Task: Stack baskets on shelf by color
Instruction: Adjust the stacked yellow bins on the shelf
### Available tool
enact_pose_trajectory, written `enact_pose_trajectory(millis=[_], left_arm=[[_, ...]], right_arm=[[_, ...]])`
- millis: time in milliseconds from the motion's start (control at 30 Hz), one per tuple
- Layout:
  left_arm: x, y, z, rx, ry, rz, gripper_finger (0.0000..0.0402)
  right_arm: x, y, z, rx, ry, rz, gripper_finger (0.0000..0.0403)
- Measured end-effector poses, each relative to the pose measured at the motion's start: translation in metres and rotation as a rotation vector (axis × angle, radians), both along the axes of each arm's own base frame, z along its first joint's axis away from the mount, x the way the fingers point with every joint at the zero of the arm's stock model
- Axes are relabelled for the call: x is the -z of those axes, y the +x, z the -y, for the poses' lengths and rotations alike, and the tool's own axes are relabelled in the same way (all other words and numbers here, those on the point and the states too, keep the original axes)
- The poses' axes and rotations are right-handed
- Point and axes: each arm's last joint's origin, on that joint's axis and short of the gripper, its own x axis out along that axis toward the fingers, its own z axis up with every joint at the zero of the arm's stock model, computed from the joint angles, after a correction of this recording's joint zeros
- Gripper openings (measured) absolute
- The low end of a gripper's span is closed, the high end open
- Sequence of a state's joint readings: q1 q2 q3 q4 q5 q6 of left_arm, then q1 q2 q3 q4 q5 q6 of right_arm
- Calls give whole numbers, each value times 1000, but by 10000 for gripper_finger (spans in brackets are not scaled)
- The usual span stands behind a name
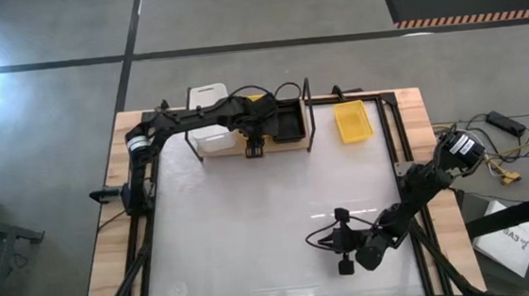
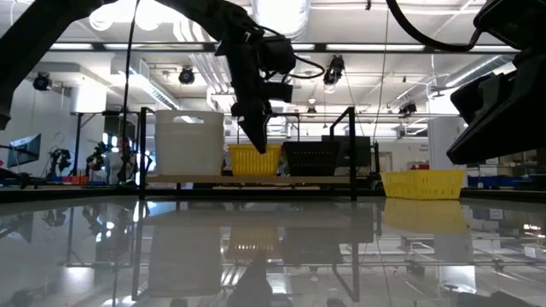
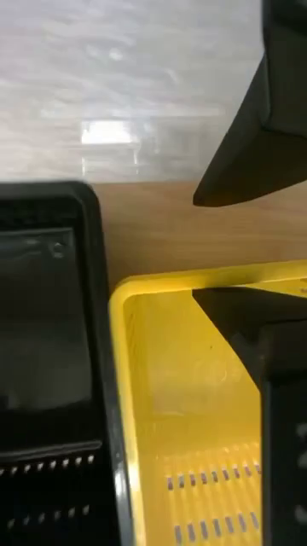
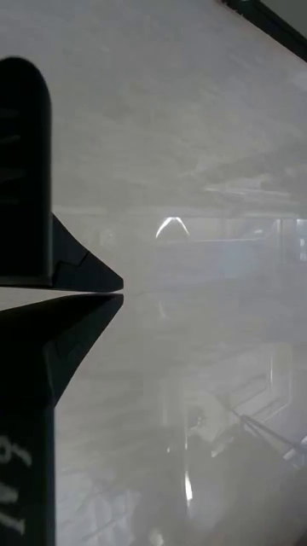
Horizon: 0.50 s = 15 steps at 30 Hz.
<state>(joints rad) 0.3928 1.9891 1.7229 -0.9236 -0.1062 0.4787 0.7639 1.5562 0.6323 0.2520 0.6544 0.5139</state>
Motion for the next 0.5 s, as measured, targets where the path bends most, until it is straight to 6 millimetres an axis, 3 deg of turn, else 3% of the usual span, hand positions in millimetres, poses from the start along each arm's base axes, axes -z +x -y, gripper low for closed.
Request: enact_pose_trajectory(millis=[333,500], left_arm=[[-9,0,17,5,-13,2,141],[-21,-5,25,-2,-17,9,141]], right_arm=[[-5,0,0,0,10,11,9],[-26,-6,6,7,6,40,9]])
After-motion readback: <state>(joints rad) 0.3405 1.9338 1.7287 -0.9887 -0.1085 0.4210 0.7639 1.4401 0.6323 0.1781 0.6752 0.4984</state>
